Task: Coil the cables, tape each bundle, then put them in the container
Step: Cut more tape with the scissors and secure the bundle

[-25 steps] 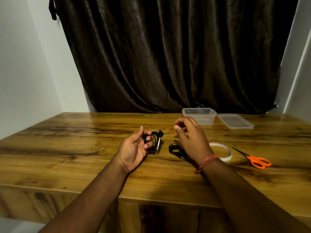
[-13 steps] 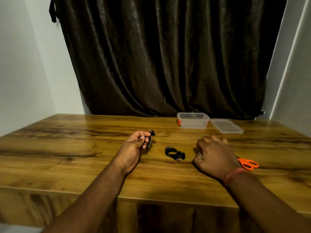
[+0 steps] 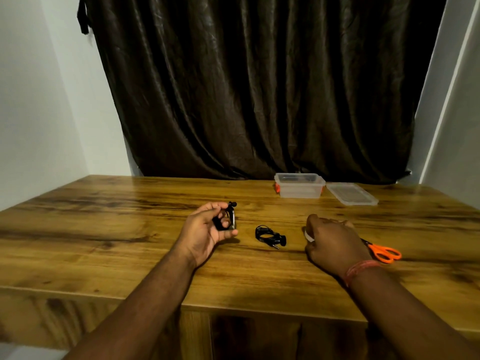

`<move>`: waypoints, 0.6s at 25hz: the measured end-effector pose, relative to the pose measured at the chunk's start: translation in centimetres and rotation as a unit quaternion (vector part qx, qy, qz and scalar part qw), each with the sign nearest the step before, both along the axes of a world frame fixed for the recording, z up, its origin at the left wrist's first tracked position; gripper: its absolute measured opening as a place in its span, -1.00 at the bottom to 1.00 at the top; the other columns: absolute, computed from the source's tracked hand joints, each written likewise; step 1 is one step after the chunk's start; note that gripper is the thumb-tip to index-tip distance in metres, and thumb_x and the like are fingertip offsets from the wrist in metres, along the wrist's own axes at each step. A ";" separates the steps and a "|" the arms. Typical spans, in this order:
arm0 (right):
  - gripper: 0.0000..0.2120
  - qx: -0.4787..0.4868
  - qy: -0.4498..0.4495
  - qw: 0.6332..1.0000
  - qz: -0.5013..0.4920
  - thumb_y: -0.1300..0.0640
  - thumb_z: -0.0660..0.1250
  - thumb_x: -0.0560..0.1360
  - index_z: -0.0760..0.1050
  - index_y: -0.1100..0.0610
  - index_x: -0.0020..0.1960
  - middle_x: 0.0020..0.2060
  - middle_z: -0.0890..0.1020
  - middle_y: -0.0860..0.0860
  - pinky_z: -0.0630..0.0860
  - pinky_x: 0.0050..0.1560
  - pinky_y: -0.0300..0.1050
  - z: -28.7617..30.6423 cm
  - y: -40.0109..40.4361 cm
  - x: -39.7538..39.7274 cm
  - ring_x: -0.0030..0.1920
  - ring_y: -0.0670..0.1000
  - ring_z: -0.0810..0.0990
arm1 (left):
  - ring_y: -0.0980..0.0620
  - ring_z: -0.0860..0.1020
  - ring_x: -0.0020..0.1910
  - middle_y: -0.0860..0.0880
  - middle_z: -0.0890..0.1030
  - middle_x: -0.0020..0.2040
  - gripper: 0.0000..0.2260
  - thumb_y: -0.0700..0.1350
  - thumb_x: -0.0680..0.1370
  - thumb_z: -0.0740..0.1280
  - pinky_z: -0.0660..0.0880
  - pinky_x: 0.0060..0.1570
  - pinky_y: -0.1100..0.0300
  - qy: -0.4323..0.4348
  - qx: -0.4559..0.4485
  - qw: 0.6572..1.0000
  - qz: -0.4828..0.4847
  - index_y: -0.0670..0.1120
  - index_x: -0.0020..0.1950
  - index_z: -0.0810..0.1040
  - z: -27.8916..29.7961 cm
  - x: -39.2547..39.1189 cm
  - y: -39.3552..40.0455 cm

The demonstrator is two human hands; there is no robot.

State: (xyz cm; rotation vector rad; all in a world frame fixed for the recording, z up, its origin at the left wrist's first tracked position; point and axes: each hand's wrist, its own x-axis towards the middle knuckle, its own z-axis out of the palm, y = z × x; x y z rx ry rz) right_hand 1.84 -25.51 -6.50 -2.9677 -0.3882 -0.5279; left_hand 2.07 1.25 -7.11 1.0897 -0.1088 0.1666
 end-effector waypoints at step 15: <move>-0.76 0.332 -0.014 0.893 0.303 0.16 0.37 0.53 0.39 -0.01 0.13 -0.05 0.58 -0.17 0.52 -0.01 -0.28 -0.3 8.0 2.7 0.00 -0.23 0.56 | 0.27 0.40 -0.12 0.18 0.38 -0.03 -0.72 -0.01 0.50 0.46 0.35 -0.17 0.46 -0.130 0.482 0.842 0.204 0.02 0.14 0.47 -1.1 0.3 -1.9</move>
